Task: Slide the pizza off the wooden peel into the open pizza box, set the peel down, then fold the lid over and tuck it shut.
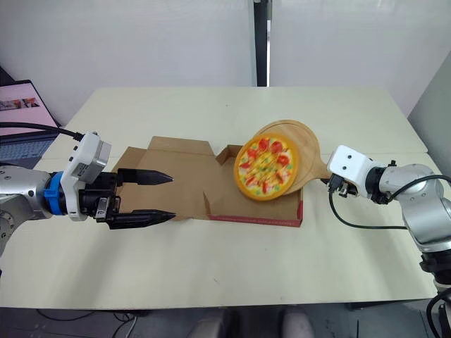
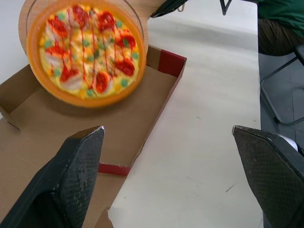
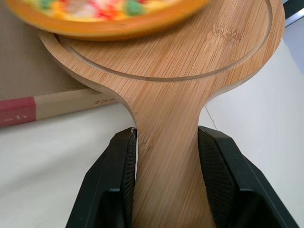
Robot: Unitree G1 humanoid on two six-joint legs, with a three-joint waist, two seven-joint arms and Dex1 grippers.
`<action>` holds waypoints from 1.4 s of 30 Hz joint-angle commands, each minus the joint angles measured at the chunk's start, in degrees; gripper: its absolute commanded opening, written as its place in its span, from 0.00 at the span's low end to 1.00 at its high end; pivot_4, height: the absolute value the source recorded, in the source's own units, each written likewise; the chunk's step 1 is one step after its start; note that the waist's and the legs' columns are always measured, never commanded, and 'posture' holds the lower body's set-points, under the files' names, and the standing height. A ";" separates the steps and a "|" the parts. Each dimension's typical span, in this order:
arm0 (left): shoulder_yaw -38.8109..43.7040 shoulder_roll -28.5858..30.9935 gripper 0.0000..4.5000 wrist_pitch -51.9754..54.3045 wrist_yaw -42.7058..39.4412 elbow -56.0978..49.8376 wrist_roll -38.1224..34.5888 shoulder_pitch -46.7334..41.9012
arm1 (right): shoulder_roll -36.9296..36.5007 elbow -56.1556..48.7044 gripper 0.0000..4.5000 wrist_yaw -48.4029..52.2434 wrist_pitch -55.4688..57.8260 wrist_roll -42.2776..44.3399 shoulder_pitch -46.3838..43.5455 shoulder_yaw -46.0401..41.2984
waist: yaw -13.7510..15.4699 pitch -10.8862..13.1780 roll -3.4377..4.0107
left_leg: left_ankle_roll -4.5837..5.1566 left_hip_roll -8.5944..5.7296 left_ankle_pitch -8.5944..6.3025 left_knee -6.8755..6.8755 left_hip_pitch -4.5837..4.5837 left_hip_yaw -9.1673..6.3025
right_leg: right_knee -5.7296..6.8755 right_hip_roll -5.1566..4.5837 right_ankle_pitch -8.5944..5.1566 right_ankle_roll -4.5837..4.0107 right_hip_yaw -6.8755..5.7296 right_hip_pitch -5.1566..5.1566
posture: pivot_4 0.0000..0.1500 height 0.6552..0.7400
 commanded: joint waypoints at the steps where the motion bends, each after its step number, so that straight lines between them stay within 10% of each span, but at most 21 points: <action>1: 0.25 0.35 1.00 -0.97 -0.27 -0.33 0.08 -0.97 | -0.22 -1.40 0.36 -0.91 -3.00 -1.03 -3.00 -2.26 | -0.02 0.00 0.00 | 0.00 0.00 0.00 0.00 0.00 0.00 | 0.00 0.00 0.00 0.00 0.00 0.00 | 1.00 0.86; 14: -0.31 -0.79 1.00 -1.43 -0.09 -0.13 -0.16 -1.95 | -1.87 8.16 0.36 -6.92 -8.21 -6.67 -8.45 -7.33 | -0.06 0.00 0.00 | -0.22 -0.01 0.13 -0.01 0.00 0.04 | 0.02 0.00 0.00 0.00 0.01 -0.01 | 1.00 0.86; 28: -4.13 -9.23 1.00 0.42 2.92 1.06 -5.22 -13.07 | 7.67 -12.17 0.36 -10.53 11.23 7.66 19.52 -33.43 | 1.40 -0.01 -0.01 | -0.01 -0.02 0.01 0.10 0.02 0.00 | 0.06 0.00 0.00 0.00 -0.01 0.13 | 1.00 0.86; 42: -18.64 -25.13 1.00 -3.46 1.84 8.28 1.76 -26.48 | 21.94 -18.91 0.36 -23.69 24.62 9.56 33.30 -39.33 | 1.07 -0.03 0.02 | -0.23 -0.02 0.14 0.09 0.10 0.03 | 0.09 0.22 0.01 0.01 0.03 0.14 | 1.00 0.86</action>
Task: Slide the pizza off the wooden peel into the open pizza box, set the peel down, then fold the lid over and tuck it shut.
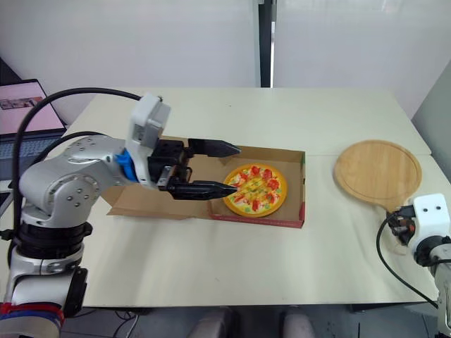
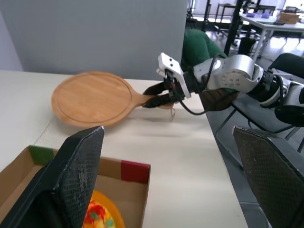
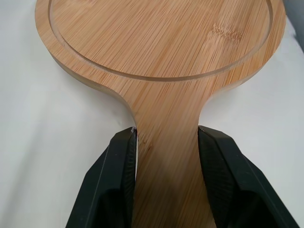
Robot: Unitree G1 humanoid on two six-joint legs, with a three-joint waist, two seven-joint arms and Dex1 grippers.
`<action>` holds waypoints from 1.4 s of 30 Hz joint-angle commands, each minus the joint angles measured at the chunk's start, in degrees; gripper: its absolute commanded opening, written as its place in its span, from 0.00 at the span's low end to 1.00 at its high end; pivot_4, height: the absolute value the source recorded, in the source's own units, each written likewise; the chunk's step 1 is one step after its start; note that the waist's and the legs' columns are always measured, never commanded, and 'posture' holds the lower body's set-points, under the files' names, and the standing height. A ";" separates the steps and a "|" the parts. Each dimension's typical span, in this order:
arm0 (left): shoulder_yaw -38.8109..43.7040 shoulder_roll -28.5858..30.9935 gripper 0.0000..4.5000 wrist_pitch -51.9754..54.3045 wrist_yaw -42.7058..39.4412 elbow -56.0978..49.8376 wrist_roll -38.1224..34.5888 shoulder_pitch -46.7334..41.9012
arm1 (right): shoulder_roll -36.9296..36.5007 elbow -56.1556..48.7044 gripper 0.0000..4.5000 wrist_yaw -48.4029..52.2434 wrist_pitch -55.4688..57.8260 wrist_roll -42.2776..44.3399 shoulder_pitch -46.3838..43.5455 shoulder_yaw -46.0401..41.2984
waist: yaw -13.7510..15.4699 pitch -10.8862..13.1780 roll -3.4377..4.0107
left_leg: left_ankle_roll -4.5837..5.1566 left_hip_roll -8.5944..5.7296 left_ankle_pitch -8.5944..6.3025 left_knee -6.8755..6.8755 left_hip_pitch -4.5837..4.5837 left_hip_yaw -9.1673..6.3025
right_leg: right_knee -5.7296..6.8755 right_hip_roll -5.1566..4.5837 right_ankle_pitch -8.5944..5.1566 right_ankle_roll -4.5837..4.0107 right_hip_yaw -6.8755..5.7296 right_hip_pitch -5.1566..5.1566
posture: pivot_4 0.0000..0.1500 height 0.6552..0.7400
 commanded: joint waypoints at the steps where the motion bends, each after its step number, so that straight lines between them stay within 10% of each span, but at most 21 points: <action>1: -2.11 -1.70 1.00 -2.63 -0.84 0.40 2.73 -1.91 | -0.29 -2.57 0.36 -1.25 2.27 2.06 -1.09 -2.18 | -0.04 0.00 0.00 | 0.00 0.01 0.00 0.00 0.00 0.00 | 0.00 0.08 0.00 0.00 0.00 0.00 | 1.00 0.86; 8: -3.63 -4.09 1.00 -4.01 -0.29 1.48 5.67 -2.35 | -0.64 2.17 0.36 -3.28 5.54 2.57 -2.88 -0.84 | 0.08 -0.01 0.01 | -0.01 0.00 0.01 0.01 0.00 -0.01 | -0.01 0.15 0.00 0.00 0.09 0.01 | 1.00 0.86; 16: -1.93 -2.85 1.00 -3.98 0.98 -0.35 7.13 0.31 | -5.10 -1.50 0.98 1.97 3.50 5.43 3.66 -4.57 | 0.20 -0.02 0.03 | 0.02 0.00 -0.01 0.01 -0.01 -0.03 | -0.01 0.15 0.00 0.00 0.08 0.03 | 1.00 0.86; 22: 3.52 3.11 1.00 -4.05 2.54 -5.73 6.89 8.59 | -12.60 -4.61 0.99 12.50 -7.73 8.43 5.42 -2.78 | -0.65 -0.04 0.06 | 0.21 0.12 -0.12 -0.01 0.08 -0.01 | -0.04 0.16 0.00 0.00 0.15 0.06 | 1.00 0.86; 29: 20.08 6.72 1.00 -1.00 12.32 -14.47 4.17 26.48 | -19.42 -2.03 0.99 22.69 -10.82 16.13 -12.39 9.11 | -1.04 -0.01 0.00 | 0.21 0.24 -0.13 -0.02 0.07 -0.10 | -0.10 0.15 0.00 -0.01 0.09 0.10 | 1.00 0.86; 42: 43.63 -8.55 1.00 2.57 33.03 -25.87 -8.81 60.28 | -21.65 4.84 0.99 35.93 -6.89 23.77 -40.41 28.70 | 0.80 -0.01 -0.22 | 0.22 0.12 -0.15 0.03 0.07 -0.20 | -0.25 -0.22 0.00 -0.02 -0.14 0.24 | 1.00 0.86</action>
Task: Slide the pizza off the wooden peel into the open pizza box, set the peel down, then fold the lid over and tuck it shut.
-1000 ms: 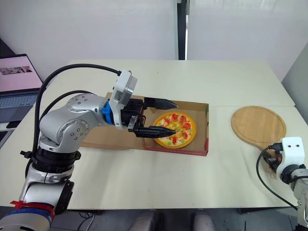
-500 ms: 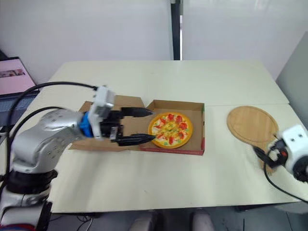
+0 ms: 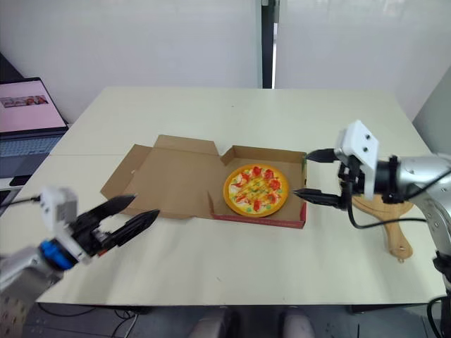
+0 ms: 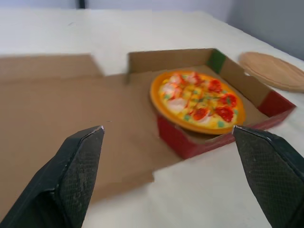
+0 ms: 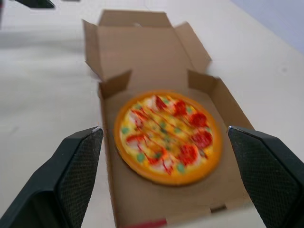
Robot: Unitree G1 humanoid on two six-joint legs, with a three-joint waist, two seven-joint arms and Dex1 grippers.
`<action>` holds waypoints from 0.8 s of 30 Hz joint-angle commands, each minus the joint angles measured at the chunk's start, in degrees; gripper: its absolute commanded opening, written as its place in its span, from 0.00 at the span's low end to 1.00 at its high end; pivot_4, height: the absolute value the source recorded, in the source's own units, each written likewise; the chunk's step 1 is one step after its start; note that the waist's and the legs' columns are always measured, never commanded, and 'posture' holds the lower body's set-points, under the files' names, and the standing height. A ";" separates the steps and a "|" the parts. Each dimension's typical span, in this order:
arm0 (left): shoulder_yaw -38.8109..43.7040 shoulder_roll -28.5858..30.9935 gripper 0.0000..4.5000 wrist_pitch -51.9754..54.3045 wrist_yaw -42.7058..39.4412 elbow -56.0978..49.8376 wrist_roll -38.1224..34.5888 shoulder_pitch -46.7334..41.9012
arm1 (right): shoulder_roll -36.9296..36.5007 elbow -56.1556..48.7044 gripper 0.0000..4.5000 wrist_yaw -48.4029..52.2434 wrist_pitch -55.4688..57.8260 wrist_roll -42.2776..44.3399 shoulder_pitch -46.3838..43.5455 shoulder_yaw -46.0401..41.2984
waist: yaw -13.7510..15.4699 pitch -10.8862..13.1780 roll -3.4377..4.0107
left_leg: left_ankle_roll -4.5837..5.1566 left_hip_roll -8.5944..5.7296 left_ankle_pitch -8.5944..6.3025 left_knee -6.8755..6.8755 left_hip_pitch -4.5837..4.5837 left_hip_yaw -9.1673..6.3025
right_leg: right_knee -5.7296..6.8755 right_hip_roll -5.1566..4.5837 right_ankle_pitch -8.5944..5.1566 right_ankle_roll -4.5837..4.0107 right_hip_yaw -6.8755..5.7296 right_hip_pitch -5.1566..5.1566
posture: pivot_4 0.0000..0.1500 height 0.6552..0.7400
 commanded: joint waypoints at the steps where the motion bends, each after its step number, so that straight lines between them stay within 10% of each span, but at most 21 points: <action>1: 4.02 -3.90 1.00 0.32 6.94 -3.97 -6.65 4.03 | 0.45 1.46 0.99 2.30 -0.71 0.39 -3.71 2.14 | 0.64 -0.02 -0.05 | 0.00 -0.03 0.00 0.01 -0.02 -0.09 | 0.01 0.00 0.00 0.00 -0.07 0.01 | 1.00 0.86; 9: 2.39 -19.40 1.00 -2.85 33.48 -2.25 -20.91 4.25 | 3.15 5.07 0.99 4.76 -3.21 -1.42 -8.62 7.11 | 1.38 -0.08 -0.26 | 0.01 -0.18 0.00 0.01 0.00 -0.12 | 0.03 -0.15 0.00 0.01 -0.15 0.03 | 1.00 0.86; 24: -1.40 -15.84 1.00 -6.40 44.88 15.66 -32.27 -7.79 | 4.86 5.97 0.99 6.02 -4.83 -3.96 -10.27 9.05 | 1.06 -0.13 -0.34 | -0.05 -0.22 0.02 0.02 0.00 -0.07 | 0.07 -0.12 0.01 0.01 -0.10 -0.02 | 1.00 0.86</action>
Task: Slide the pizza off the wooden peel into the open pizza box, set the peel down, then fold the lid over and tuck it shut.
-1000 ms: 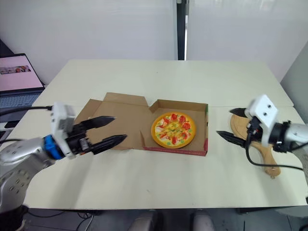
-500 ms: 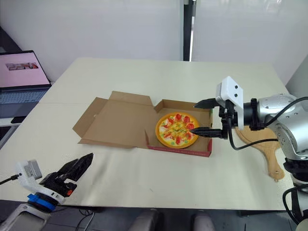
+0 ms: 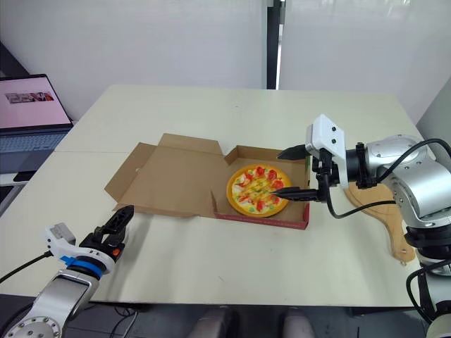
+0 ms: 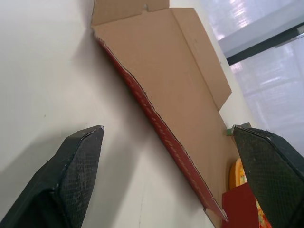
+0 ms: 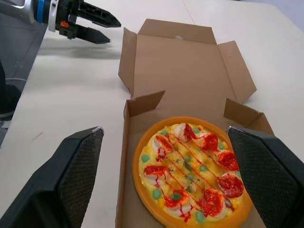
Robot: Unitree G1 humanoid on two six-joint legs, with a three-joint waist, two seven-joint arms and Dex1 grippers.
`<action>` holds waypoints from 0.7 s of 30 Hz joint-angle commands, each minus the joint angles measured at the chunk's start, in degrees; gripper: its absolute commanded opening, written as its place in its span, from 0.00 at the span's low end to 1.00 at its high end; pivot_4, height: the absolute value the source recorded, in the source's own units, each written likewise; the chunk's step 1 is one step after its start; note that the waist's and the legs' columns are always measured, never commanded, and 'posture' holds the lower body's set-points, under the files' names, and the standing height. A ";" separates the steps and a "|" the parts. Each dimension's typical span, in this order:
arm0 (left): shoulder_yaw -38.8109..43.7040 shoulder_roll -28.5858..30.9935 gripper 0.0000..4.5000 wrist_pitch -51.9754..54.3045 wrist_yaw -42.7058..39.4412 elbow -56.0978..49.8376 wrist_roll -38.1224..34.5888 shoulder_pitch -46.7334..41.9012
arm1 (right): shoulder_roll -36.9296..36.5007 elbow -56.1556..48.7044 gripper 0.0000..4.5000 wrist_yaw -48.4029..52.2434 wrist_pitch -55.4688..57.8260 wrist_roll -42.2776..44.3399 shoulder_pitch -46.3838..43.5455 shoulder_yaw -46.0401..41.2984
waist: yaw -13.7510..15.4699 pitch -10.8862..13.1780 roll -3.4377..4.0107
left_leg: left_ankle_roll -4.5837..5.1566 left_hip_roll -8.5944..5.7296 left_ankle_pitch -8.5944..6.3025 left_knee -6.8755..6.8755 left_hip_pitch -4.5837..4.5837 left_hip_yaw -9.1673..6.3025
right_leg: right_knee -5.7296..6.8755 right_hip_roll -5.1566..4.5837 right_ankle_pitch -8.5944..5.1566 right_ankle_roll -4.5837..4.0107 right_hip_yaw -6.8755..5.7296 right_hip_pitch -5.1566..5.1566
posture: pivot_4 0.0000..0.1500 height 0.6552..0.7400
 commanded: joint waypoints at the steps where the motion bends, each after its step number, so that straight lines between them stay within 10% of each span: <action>1: -0.56 0.74 1.00 -2.12 -0.19 0.06 -1.50 -1.79 | -0.01 -1.66 0.99 0.29 -0.56 0.41 -0.93 -1.09 | 0.01 0.00 0.00 | -0.01 0.00 0.01 0.00 -0.01 0.00 | 0.00 0.00 0.00 0.00 0.00 0.00 | 1.00 0.86; 21: -1.97 0.53 1.00 -6.22 3.02 6.48 -4.17 -6.79 | -0.52 -1.67 0.99 0.72 -0.44 0.10 -0.85 -1.23 | 0.08 0.03 -0.05 | -0.18 0.00 0.11 -0.02 -0.02 0.01 | -0.03 0.00 0.00 0.00 0.02 -0.03 | 1.00 0.86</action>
